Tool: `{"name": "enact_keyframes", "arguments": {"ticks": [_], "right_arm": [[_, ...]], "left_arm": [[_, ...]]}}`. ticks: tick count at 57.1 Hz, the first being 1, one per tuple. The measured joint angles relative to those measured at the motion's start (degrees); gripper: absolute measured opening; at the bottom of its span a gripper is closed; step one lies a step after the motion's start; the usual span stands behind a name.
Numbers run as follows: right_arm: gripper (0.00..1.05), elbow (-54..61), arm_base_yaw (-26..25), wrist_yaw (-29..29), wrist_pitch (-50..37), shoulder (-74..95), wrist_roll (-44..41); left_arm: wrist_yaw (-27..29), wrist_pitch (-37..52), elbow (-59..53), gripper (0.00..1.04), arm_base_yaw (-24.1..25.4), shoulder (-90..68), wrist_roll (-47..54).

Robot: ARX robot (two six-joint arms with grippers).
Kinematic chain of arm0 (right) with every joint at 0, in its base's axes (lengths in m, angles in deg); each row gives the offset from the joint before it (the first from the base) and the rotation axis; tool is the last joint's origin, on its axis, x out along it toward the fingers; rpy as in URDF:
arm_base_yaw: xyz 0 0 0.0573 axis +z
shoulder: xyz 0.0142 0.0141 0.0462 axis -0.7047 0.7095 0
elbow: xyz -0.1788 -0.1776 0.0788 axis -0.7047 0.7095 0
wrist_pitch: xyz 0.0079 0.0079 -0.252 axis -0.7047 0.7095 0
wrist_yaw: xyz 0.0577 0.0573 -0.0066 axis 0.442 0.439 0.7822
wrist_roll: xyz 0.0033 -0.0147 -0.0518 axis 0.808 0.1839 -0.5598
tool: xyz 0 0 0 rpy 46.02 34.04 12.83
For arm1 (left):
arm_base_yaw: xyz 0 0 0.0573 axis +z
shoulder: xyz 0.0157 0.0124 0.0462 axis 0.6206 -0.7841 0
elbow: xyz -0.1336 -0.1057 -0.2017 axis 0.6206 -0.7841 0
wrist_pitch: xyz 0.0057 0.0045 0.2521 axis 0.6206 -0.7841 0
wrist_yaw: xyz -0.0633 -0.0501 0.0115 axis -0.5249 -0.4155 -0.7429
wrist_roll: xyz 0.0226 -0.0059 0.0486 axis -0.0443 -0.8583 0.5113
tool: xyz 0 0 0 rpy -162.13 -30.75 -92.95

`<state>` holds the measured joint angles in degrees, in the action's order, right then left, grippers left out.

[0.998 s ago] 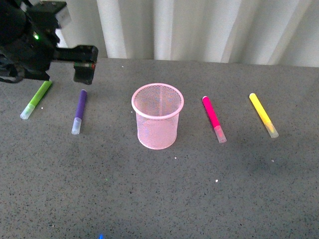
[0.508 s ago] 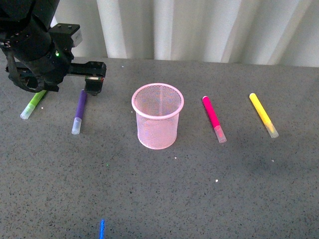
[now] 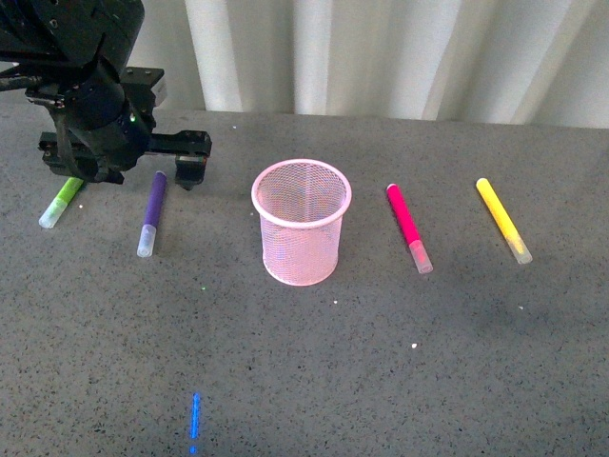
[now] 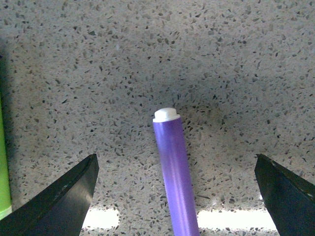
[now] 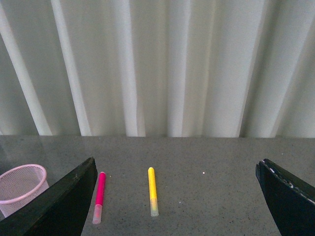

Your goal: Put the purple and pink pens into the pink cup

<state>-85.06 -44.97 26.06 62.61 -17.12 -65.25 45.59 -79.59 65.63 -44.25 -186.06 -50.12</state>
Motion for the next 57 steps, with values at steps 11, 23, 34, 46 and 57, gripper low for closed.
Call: {"name": "enact_keyframes", "arguments": {"ticks": [11, 23, 34, 46, 57], "right_arm": [[0.98, 0.0, 0.0, 0.0, 0.0, 0.0, 0.0], [0.98, 0.0, 0.0, 0.0, 0.0, 0.0, 0.0], [0.98, 0.0, 0.0, 0.0, 0.0, 0.0, 0.0], [0.98, 0.0, 0.0, 0.0, 0.0, 0.0, 0.0], [0.98, 0.0, 0.0, 0.0, 0.0, 0.0, 0.0]], "left_arm": [[-0.6, 0.0, 0.6, 0.97, -0.5, -1.2, 0.0], [-1.0, 0.2, 0.8, 0.67, -0.5, -2.0, -0.8], [-1.1, 1.0, 0.8, 0.36, -0.6, -2.2, -1.3], [-1.1, 2.1, 0.2, 0.13, -1.2, -2.2, -4.5], [-0.4, 3.6, -0.5, 0.13, -2.0, -2.0, -6.0]]}}
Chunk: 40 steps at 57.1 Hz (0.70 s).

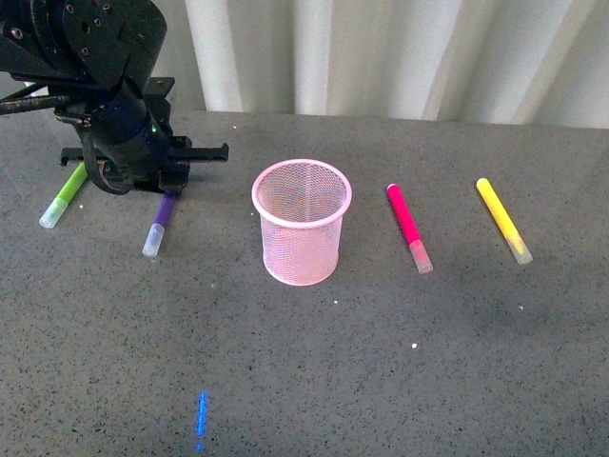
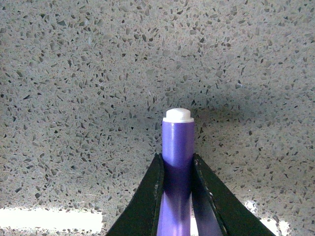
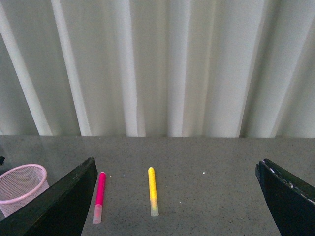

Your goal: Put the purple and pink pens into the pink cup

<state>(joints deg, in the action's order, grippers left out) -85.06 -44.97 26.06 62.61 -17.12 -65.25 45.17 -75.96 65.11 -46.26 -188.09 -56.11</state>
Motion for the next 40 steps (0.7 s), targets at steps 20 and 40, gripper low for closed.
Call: {"name": "enact_keyframes", "arguments": {"ticks": [20, 40], "right_arm": [[0.98, 0.0, 0.0, 0.0, 0.0, 0.0, 0.0], [0.98, 0.0, 0.0, 0.0, 0.0, 0.0, 0.0]], "left_arm": [[-1.5, 17.9, -9.0, 0.13, -0.1, 9.7, -3.2], [0.0, 41.7, -23.6, 0.13, -1.4, 30.3, -9.5]]}}
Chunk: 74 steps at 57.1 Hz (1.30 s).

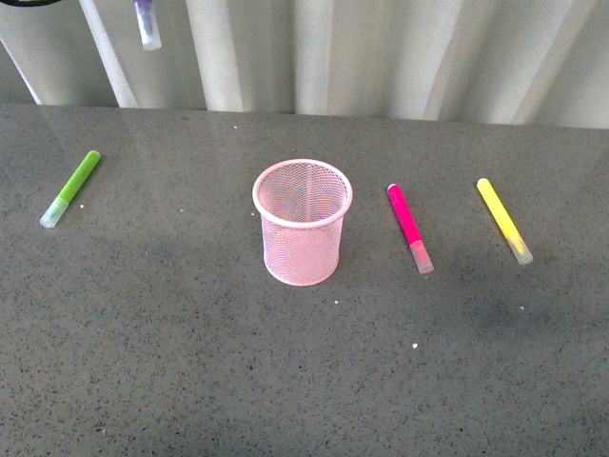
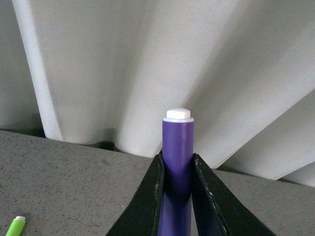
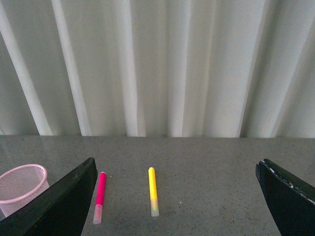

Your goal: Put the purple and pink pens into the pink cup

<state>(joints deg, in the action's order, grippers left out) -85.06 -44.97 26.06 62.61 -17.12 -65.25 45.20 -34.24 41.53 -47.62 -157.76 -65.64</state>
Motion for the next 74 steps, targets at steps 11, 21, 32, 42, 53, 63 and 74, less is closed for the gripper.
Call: {"name": "enact_keyframes", "arguments": {"ticks": [11, 21, 32, 42, 53, 63, 74], "right_arm": [[0.98, 0.0, 0.0, 0.0, 0.0, 0.0, 0.0], [0.98, 0.0, 0.0, 0.0, 0.0, 0.0, 0.0], [0.98, 0.0, 0.0, 0.0, 0.0, 0.0, 0.0], [0.98, 0.0, 0.0, 0.0, 0.0, 0.0, 0.0], [0.98, 0.0, 0.0, 0.0, 0.0, 0.0, 0.0], [0.98, 0.0, 0.0, 0.0, 0.0, 0.0, 0.0], [0.98, 0.0, 0.0, 0.0, 0.0, 0.0, 0.0]], "left_arm": [[2.9, 13.3, -10.4, 0.13, -6.3, 4.1, -4.7], [5.6, 21.7, -15.3, 0.13, -10.9, 4.1, -10.3], [7.3, 29.5, -19.6, 0.13, -15.2, 1.6, -17.3], [8.2, 34.1, -20.4, 0.13, -16.7, -3.6, -20.4], [7.8, 37.1, -18.8, 0.13, -16.4, -10.1, -20.0], [7.0, 39.1, -18.6, 0.13, -15.7, -13.6, -19.8], [6.8, 40.6, -18.6, 0.13, -15.1, -14.4, -19.8]]}}
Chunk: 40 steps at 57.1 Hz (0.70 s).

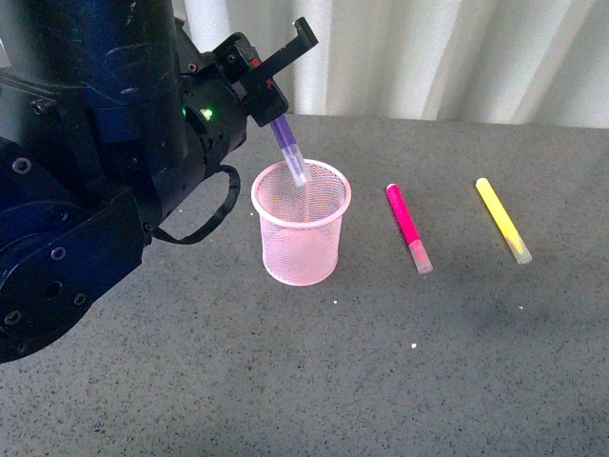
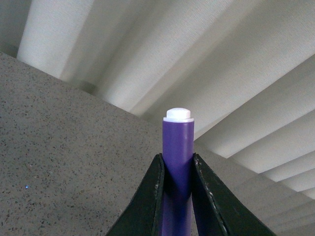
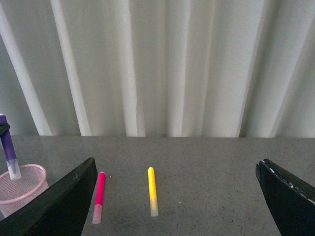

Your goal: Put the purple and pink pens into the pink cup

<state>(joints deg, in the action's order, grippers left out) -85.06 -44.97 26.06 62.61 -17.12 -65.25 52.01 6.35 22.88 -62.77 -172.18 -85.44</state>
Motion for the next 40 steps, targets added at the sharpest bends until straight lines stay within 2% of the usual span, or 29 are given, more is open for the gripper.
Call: {"name": "enact_keyframes", "arguments": {"ticks": [17, 40], "right_arm": [[0.98, 0.0, 0.0, 0.0, 0.0, 0.0, 0.0], [0.98, 0.0, 0.0, 0.0, 0.0, 0.0, 0.0]], "left_arm": [[-1.6, 2.1, -0.4, 0.13, 0.0, -0.2, 0.0], [-2.6, 3.8, -2.1, 0.82, 0.7, -0.9, 1.3]]}}
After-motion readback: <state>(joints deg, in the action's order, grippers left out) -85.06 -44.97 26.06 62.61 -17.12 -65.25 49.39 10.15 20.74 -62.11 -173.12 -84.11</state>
